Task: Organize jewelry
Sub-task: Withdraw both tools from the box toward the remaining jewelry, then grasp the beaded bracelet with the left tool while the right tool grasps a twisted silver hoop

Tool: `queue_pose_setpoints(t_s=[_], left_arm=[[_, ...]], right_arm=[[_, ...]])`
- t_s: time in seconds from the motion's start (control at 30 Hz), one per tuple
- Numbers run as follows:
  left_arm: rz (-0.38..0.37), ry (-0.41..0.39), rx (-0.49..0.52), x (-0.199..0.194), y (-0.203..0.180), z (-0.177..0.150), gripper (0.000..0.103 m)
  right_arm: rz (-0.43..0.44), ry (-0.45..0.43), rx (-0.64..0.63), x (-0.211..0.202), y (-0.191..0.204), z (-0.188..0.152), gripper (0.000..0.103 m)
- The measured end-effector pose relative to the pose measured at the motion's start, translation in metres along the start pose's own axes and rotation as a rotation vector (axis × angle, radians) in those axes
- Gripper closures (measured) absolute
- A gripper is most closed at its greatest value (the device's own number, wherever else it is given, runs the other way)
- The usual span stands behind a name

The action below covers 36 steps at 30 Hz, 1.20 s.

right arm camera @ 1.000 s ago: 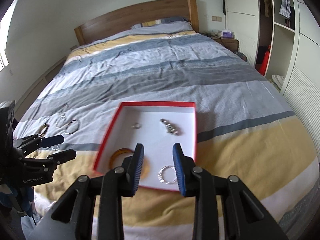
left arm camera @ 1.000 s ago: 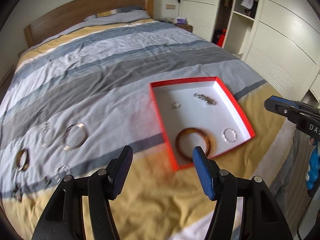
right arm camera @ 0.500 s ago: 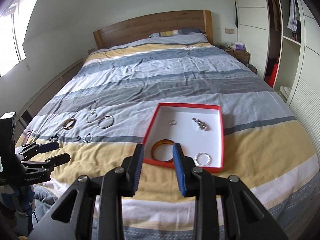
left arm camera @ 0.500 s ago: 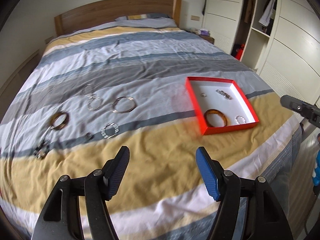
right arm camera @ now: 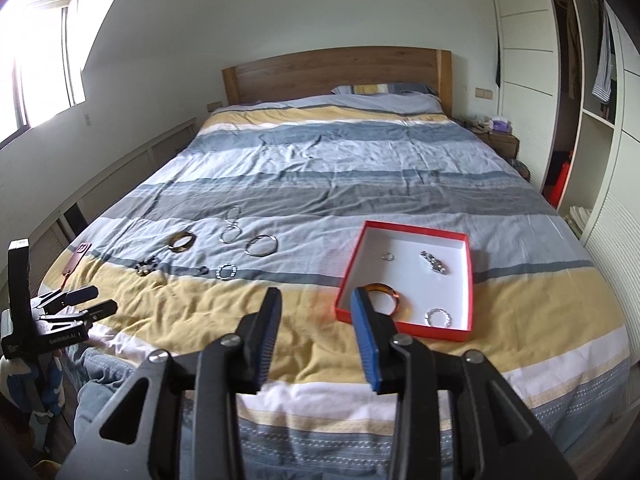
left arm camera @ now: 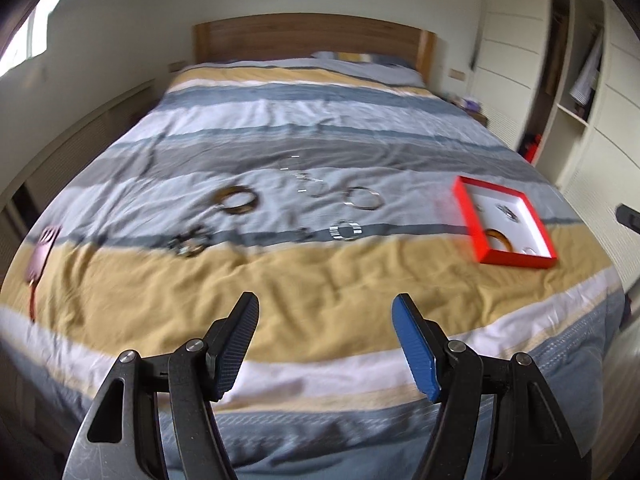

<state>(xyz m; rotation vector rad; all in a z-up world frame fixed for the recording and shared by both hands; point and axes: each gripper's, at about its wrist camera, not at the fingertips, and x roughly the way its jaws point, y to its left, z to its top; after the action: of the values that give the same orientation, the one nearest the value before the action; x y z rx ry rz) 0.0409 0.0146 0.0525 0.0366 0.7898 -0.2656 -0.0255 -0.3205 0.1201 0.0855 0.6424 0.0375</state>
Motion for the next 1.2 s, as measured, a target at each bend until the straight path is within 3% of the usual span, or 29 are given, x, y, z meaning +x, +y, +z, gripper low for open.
queue_pose_setpoints(t_s=[0.2, 0.4, 0.77, 1.2], left_arm=[[0.068, -0.013, -0.085, -0.012, 0.048, -0.013, 0.035], [0.129, 0.000, -0.147, 0.001, 0.086, -0.021, 0.031], [0.192, 0.063, -0.229, 0.058, 0.135, -0.018, 0.029], [0.204, 0.146, -0.295, 0.130, 0.171, -0.011, 0.026]], right_arm=[[0.031, 0.018, -0.046, 0.010, 0.025, 0.002, 0.067], [0.065, 0.066, -0.078, 0.046, 0.047, 0.003, 0.067], [0.123, 0.175, -0.118, 0.131, 0.072, 0.003, 0.067], [0.211, 0.314, -0.138, 0.238, 0.099, -0.006, 0.067]])
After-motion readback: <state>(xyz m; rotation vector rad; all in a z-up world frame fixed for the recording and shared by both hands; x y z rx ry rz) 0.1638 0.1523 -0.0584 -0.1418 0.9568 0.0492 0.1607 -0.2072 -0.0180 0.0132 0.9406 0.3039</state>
